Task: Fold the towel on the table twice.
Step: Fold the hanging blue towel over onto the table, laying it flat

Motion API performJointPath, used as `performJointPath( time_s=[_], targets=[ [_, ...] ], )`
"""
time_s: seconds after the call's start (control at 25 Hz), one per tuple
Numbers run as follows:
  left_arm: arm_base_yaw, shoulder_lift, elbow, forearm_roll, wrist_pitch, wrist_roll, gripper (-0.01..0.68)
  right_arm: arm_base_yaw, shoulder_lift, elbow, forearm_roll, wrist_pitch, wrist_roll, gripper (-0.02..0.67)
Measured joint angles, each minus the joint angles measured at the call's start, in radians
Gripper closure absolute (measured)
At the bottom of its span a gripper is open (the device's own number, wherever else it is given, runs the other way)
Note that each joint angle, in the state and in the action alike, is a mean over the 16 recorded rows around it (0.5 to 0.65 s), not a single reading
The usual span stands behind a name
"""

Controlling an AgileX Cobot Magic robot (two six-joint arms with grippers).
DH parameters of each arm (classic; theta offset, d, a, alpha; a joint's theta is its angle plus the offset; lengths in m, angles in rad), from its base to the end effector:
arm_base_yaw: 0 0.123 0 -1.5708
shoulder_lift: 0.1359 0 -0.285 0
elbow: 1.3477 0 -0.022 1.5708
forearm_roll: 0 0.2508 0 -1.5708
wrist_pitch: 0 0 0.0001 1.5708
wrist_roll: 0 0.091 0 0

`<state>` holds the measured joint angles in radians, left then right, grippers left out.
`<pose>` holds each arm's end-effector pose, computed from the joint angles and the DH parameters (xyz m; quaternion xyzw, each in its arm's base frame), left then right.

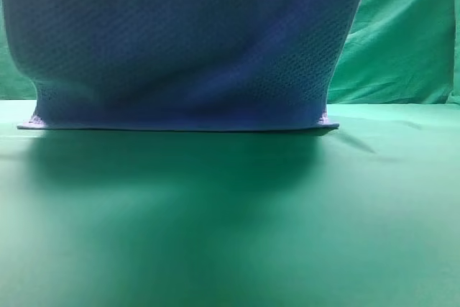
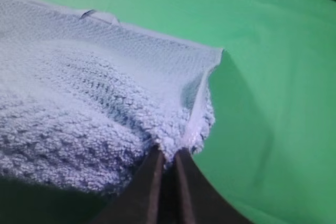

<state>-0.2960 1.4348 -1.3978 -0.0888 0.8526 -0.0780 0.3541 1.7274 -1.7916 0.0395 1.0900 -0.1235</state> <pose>0.2971 -0.0970 0.3773 0.0863 0.9223 -0.1108 0.3601 0.3558 0.1349 0.3821 -0.2216 0.9241 0.0551 0.3065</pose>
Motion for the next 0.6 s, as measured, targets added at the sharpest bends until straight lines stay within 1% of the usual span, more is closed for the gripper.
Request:
performJointPath(
  time_s=[0.16,0.36,0.6],
  targets=[
    [0.000,-0.136,0.188,-0.057,-0.028,0.028,0.673,0.037,-0.151,0.265,0.003,-0.084,0.028,0.649],
    [0.000,-0.283,0.382,-0.123,-0.031,0.063,0.673,0.110,-0.331,0.582,0.003,-0.181,0.085,0.649],
    [0.000,-0.447,0.586,-0.197,-0.012,0.089,0.673,0.211,-0.491,0.869,0.002,-0.252,0.177,0.649]
  ],
)
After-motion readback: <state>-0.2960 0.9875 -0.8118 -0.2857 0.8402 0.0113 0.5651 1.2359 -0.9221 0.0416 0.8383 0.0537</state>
